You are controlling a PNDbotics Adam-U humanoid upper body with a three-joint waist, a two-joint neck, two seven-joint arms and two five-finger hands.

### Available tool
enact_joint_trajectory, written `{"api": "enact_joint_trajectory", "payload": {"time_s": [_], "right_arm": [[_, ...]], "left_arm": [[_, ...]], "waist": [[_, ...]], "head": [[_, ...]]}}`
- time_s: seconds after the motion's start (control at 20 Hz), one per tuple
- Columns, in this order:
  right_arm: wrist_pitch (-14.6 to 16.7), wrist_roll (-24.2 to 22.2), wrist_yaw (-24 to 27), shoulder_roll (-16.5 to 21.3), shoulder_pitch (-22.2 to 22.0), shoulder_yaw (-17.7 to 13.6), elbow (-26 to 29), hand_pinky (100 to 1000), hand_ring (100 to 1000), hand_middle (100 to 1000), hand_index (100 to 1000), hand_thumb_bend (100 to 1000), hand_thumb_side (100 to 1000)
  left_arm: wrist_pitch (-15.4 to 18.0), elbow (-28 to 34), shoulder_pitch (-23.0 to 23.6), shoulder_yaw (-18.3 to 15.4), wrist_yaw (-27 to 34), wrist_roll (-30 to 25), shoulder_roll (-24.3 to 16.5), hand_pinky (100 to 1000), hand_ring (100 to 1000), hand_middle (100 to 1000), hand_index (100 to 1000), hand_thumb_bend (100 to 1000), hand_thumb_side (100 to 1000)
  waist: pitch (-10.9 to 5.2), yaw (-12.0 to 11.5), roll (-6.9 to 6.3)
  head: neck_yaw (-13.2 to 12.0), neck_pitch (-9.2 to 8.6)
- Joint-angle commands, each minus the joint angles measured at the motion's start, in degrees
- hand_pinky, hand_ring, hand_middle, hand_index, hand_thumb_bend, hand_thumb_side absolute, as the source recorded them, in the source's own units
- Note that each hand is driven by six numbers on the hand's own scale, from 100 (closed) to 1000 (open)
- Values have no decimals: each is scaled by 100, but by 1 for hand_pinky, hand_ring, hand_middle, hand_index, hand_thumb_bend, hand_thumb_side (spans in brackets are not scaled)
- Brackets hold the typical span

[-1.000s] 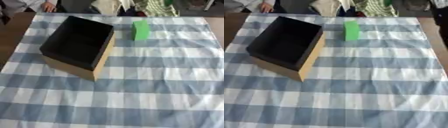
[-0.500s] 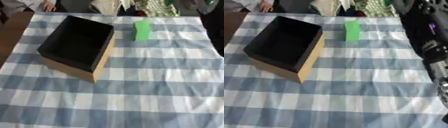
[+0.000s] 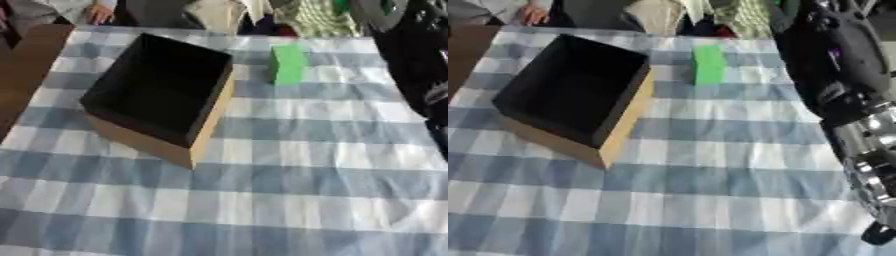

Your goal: Pick up objects on the table and place them in the box.

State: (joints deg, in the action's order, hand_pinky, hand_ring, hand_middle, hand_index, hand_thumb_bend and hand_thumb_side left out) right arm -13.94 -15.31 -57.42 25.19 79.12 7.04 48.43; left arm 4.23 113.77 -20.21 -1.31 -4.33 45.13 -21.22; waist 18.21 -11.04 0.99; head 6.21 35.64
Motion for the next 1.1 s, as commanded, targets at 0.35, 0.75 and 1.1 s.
{"api": "enact_joint_trajectory", "payload": {"time_s": [0.35, 0.75, 1.1], "right_arm": [[190, -636, 28, -5, 88, 54, 125, 956, 991, 932, 958, 100, 730], [201, -807, -48, -109, -108, 161, -7, 958, 995, 935, 958, 100, 754], [310, -1051, -80, -147, -278, 307, -64, 958, 994, 934, 959, 100, 774]], "left_arm": [[3, 82, -98, -7, 17, -30, -165, 615, 700, 575, 718, 266, 399], [3, 82, -108, -2, 32, -37, -128, 615, 701, 575, 718, 265, 400], [0, 82, -110, -7, 40, -33, -117, 615, 702, 576, 718, 263, 400]], "waist": [[-144, -4, -21], [-142, 1, -31], [-141, -18, -50]], "head": [[14, 16], [32, 13], [24, 10]]}}
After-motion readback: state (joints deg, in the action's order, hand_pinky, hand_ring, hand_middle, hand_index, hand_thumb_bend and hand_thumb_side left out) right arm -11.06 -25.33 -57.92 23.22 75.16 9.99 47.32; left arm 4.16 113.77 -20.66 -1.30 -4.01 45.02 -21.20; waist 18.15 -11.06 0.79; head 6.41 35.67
